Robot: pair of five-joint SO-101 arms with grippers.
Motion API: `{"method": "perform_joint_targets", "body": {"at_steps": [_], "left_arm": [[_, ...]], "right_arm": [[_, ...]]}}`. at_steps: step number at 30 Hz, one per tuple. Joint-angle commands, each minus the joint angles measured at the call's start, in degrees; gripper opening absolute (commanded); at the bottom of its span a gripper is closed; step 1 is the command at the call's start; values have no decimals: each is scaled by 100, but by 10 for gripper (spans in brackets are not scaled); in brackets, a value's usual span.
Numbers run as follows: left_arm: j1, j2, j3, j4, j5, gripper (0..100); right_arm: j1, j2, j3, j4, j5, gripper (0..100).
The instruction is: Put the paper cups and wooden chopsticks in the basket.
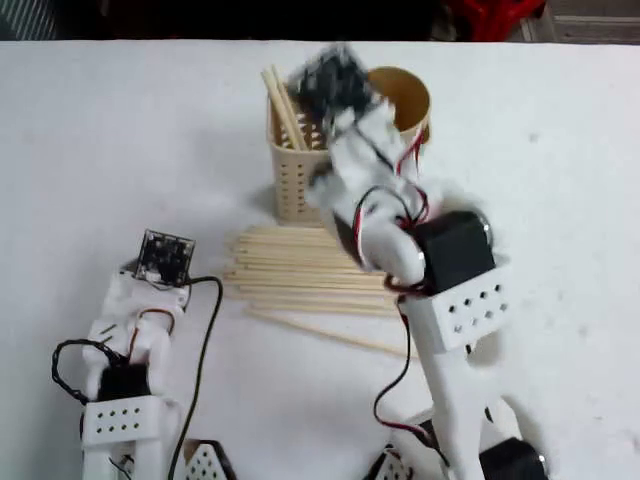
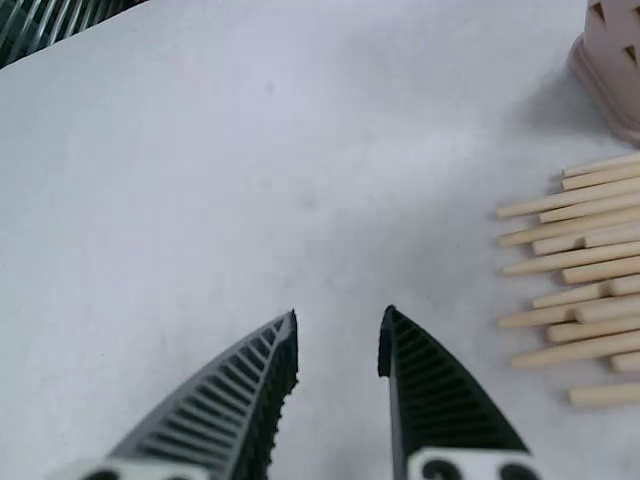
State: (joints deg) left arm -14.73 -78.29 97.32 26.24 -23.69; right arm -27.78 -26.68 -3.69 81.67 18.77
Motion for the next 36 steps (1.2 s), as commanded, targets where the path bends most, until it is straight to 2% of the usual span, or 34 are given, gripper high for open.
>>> {"method": "perform_joint_targets", "body": {"at_steps": [1,6,12,15,21,28,30,32,36], "left_arm": [[110,-84,-9,18,-44,154],[110,-84,-9,18,-44,154],[110,-84,-9,18,-44,154],[110,-84,-9,18,-44,154],[110,-84,-9,9,-44,151],[66,-101,-123,97,-44,122],[66,-101,-440,571,-123,77],[101,-101,-949,1398,-536,48],[286,-84,-2242,3112,-1081,47]], "right_arm": [[57,-602,1415,866,-26,18],[57,-1385,3560,426,-18,17],[57,-3187,5793,-418,0,17],[171,-4145,6470,-549,607,17],[1288,-5657,7385,-567,1899,17],[2703,-7020,8686,-778,2092,17],[2941,-7459,9090,-743,2092,18],[2985,-7732,9530,-708,2092,18],[3064,-7600,10031,-1068,2066,17]]}}
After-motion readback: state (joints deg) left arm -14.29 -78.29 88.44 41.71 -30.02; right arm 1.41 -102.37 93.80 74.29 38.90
